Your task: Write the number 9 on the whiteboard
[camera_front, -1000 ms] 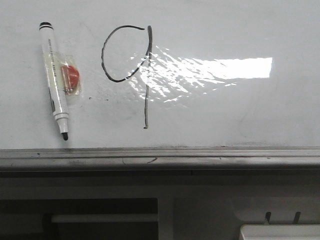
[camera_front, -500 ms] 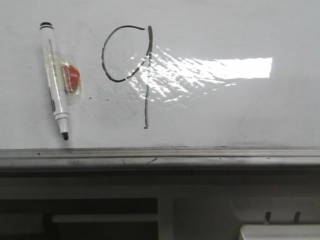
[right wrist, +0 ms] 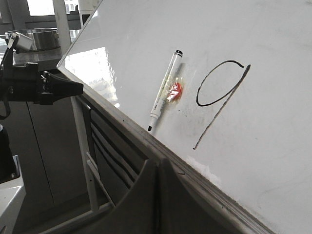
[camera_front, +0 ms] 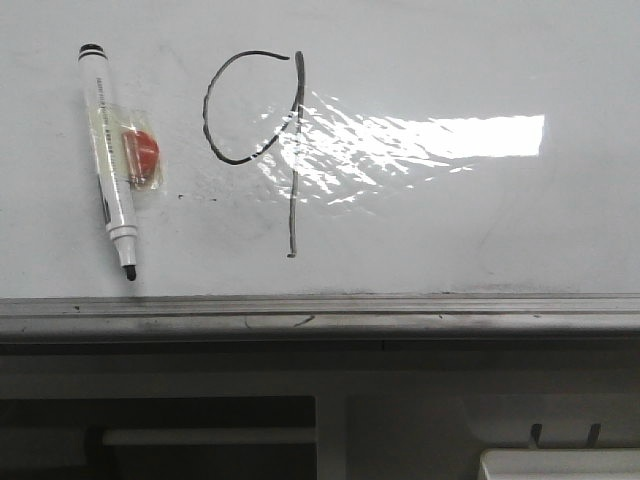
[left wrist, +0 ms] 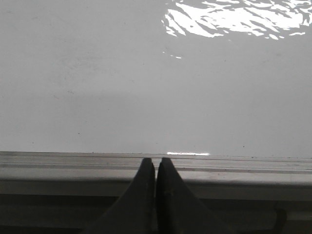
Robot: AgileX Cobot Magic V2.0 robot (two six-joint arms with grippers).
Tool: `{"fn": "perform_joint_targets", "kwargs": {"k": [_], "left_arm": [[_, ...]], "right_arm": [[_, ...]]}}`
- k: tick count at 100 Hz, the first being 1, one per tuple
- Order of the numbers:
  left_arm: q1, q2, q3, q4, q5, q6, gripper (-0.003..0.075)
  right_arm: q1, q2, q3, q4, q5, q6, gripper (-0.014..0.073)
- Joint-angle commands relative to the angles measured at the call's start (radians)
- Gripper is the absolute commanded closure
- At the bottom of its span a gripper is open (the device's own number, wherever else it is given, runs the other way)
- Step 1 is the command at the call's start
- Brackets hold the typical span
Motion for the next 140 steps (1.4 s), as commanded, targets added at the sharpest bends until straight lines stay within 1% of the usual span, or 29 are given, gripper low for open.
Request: {"fn": "perform_joint_targets", "kwargs": {"k": [1,13,18,21,23,35,42,51,58,69,75,84,89,97,101,110,120,128,135,140], "left_arm": [[0.003,-0.027,0.04,-0.001,-0.053,-0.009,0.074],[0.003,-0.027,0.04,-0.001,-0.053,-0.009,0.074],[0.003,-0.027,0.04,-0.001,-0.053,-0.009,0.074],[0.003,-0.027,0.04,-0.001,-0.053,-0.009,0.074],[0.003,-0.027,0.04,-0.001,-0.053,-0.009,0.074],[0.003,-0.027,0.04,-0.001,-0.053,-0.009,0.074],[0.003,-0.027,0.04,-0.001,-0.053,-0.009,0.074],[0.003,-0.027,0.04,-0.001,-0.053,-0.009,0.074],[0.003,-0.027,0.04,-0.001,-0.053,-0.009,0.074],[0.003,-0.027,0.04,-0.003,-0.053,-0.009,0.074],[0.003,-0.027,0.04,-0.003,-0.053,-0.009,0.074],[0.003,-0.027,0.04,-0.003,-0.053,-0.009,0.074],[0.003,-0.027,0.04,-0.003,-0.053,-0.009,0.074],[0.003,-0.027,0.04,-0.003,-0.053,-0.009,0.074],[0.003,-0.027,0.04,-0.003,-0.053,-0.009,0.074],[0.003,-0.027,0.04,-0.003,-0.053,-0.009,0.074],[0.003,-0.027,0.04,-0.003,-0.053,-0.009,0.074],[0.003,-0.027,0.04,-0.003,-0.053,-0.009,0.074],[0.003,-0.027,0.04,-0.003,-0.053,-0.009,0.074],[0.003,-0.027,0.04,-0.003,-0.053,-0.009,0.074]], "right_arm": [[0.002,0.004,-0.026,-0.007,-0.089,-0.003,0.0669],[-0.019,0.004,-0.012,-0.007,-0.092,-0.003,0.0669],[-0.048,0.004,0.007,-0.007,-0.125,-0.007,0.0669],[-0.071,0.004,0.02,0.0,-0.174,-0.007,0.0669],[-0.091,0.004,0.031,0.009,-0.199,-0.007,0.0669],[-0.229,0.004,0.1,0.041,-0.464,-0.007,0.0669],[-0.333,0.004,0.14,0.051,-0.605,-0.007,0.0669],[-0.47,-0.026,0.14,0.055,-0.621,-0.007,0.0669],[-0.571,-0.085,0.14,0.055,-0.566,-0.007,0.0669],[-0.738,-0.192,0.14,0.055,-0.438,-0.007,0.0669],[-0.823,-0.216,0.14,0.058,-0.388,-0.003,0.0669],[-0.911,-0.223,0.14,0.091,-0.324,-0.003,0.0669],[-0.951,-0.223,0.14,0.106,-0.258,-0.003,0.0669],[-0.977,-0.223,0.14,0.116,-0.16,-0.005,0.0669],[-0.99,-0.223,0.14,0.124,-0.088,-0.01,0.0669],[-1.007,-0.223,0.14,0.151,0.008,-0.036,0.0669],[-1.022,-0.232,0.142,0.231,0.122,-0.13,0.0669],[-1.027,-0.262,0.142,0.286,0.251,-0.208,0.0669],[-1.027,-0.283,0.142,0.286,0.36,-0.214,0.0669],[-1.028,-0.282,0.142,0.28,0.366,-0.214,0.0669]]}}
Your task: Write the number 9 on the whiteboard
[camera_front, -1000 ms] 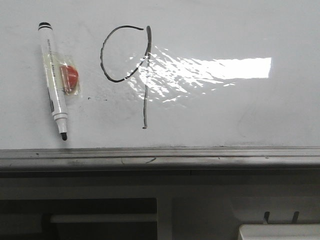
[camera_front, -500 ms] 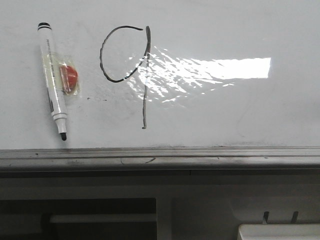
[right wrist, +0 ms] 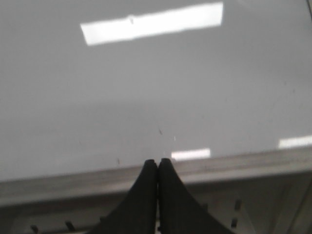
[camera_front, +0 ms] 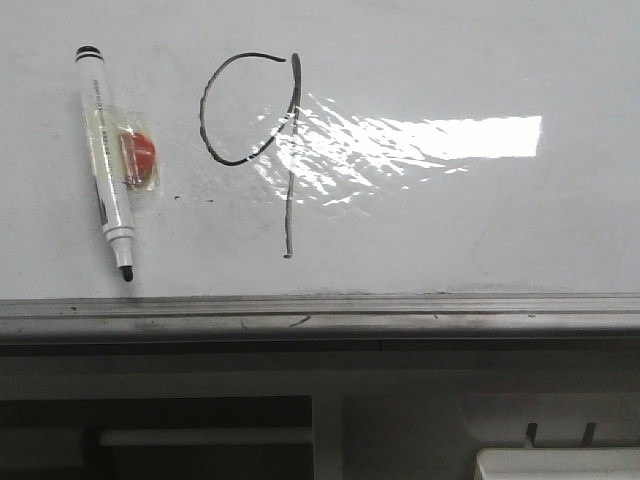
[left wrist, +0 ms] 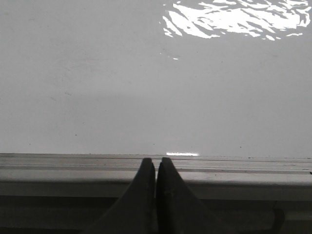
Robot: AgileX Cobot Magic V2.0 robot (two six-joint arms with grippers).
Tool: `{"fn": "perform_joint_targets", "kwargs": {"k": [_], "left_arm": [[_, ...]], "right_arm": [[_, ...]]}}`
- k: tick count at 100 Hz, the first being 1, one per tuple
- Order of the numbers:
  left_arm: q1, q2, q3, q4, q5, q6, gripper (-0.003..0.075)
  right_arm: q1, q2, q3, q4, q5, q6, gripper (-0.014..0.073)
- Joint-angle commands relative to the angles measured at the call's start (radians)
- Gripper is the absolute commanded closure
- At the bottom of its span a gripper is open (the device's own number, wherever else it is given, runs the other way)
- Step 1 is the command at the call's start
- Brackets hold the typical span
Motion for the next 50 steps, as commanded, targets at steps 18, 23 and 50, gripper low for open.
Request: {"fn": "perform_joint_targets", "kwargs": {"k": [18,23,50], "left_arm": [[0.003,-0.027,0.04,-0.003,-0.053,-0.009,0.074],[0.003,-0.027,0.04,-0.003,-0.053,-0.009,0.074],[0.003,-0.027,0.04,-0.003,-0.053,-0.009,0.074]], "right_arm": [[-0.01,-0.019,0.026,0.002,0.008,-0.031,0.0669],[-0.01,-0.019,0.026,0.002,0.009,-0.031,0.0669],[-0.01,-0.019,0.026,0.002,0.009,-0.031,0.0669]]}}
